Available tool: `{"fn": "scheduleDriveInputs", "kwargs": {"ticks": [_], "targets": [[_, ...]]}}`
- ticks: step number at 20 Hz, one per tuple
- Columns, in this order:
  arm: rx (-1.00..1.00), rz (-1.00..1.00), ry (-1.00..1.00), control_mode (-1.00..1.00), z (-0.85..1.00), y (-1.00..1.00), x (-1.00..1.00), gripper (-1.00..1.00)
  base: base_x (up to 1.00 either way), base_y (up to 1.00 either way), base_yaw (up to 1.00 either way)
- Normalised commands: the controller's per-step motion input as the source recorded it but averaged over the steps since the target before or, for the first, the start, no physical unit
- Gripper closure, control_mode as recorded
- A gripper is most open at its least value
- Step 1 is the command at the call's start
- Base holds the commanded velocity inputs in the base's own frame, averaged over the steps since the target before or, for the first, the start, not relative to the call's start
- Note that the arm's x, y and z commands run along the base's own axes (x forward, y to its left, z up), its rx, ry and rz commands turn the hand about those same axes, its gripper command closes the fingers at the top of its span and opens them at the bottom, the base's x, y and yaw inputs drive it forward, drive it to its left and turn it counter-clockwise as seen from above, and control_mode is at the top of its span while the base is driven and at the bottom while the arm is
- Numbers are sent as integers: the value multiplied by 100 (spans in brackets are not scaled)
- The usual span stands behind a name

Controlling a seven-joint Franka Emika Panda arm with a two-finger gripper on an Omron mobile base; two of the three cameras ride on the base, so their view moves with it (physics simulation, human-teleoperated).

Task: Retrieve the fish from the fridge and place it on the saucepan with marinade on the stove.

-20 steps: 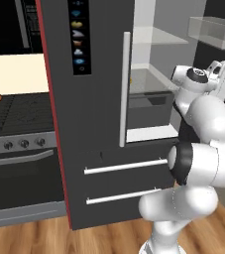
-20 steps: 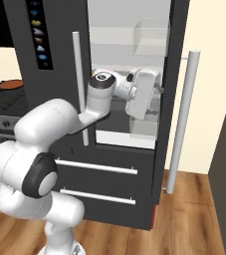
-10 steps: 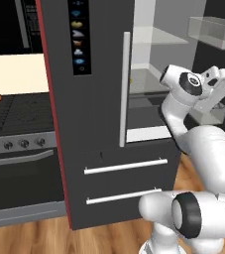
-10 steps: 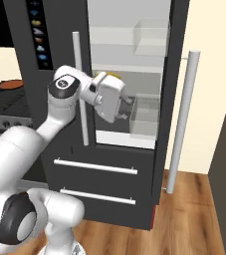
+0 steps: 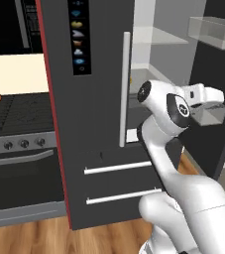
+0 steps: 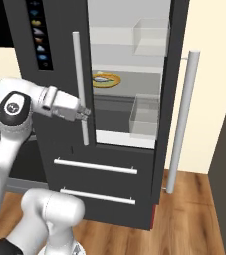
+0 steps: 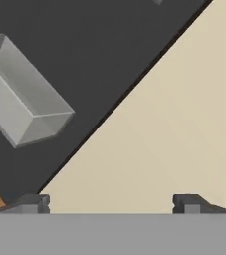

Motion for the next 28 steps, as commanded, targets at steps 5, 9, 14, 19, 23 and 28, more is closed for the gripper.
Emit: {"fn": "scheduleDriveInputs", "kwargs": {"ticks": [5,9,14,19,23,28], "targets": [[3,48,-29,-100,-2,100,0,-100,0,0,0],[3,61,-5,-100,-3,97,9,-100,0,0,0],[3,64,0,-100,-2,75,26,-100,0,0,0],[7,55,-1,-100,0,63,27,-100,0,0,0],[13,22,-36,-100,0,46,4,-100,0,0,0],[13,-15,-60,-100,0,23,0,-100,0,0,0]]}}
